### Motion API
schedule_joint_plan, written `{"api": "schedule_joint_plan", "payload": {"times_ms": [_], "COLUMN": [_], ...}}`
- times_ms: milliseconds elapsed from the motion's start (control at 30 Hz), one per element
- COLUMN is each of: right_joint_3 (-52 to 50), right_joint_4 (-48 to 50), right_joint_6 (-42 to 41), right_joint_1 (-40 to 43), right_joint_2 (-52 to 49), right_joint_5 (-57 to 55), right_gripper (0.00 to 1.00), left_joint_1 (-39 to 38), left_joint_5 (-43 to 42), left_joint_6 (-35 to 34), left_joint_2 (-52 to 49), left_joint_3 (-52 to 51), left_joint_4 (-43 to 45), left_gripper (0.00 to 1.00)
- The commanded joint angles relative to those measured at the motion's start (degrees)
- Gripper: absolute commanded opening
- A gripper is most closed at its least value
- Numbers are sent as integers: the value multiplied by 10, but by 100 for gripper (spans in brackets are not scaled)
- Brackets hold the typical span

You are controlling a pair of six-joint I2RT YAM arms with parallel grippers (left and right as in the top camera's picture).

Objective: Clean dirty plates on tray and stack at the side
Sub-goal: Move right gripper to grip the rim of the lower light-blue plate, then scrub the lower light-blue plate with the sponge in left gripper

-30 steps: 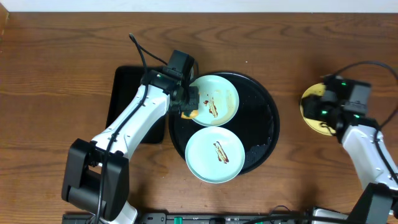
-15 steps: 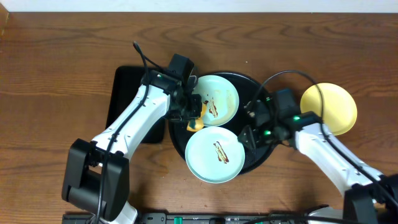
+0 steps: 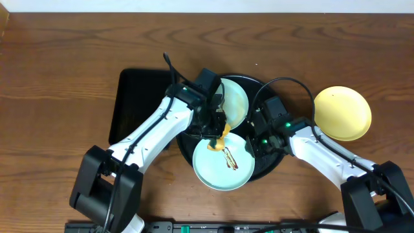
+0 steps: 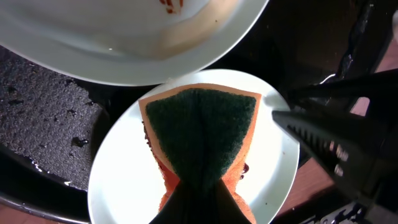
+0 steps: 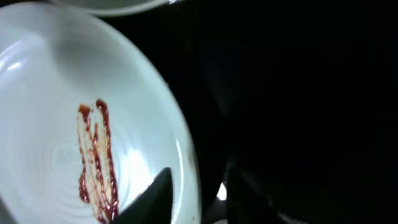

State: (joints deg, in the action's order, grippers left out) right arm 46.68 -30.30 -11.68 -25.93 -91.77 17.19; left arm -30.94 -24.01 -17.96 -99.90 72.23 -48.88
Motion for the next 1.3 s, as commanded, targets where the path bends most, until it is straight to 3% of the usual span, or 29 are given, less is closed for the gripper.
{"api": "schedule_joint_plan", "payload": {"times_ms": [0,367,533,1067,1267], "right_joint_3": [4,1,1,1,1], "right_joint_4": [0,-38,-33,13,9], "right_joint_6": [-10,-12,-12,-65,-66], "right_joint_1": [-2,-15,-15,-15,-15], "right_joint_2": [13,6,6,6,7], "right_joint_5": [-20,-15,-16,-54,-54], "right_gripper": [16,16,1,1,1], "left_joint_1": [-1,-37,-76,-129,-129], "left_joint_5": [2,2,2,-2,-42], "left_joint_6": [9,5,-16,-17,-17], "left_joint_2": [3,2,2,-8,-29], "left_joint_3": [-5,-13,-33,-45,-45], "left_joint_4": [-3,-10,-5,16,29], "left_gripper": [8,8,8,8,8]}}
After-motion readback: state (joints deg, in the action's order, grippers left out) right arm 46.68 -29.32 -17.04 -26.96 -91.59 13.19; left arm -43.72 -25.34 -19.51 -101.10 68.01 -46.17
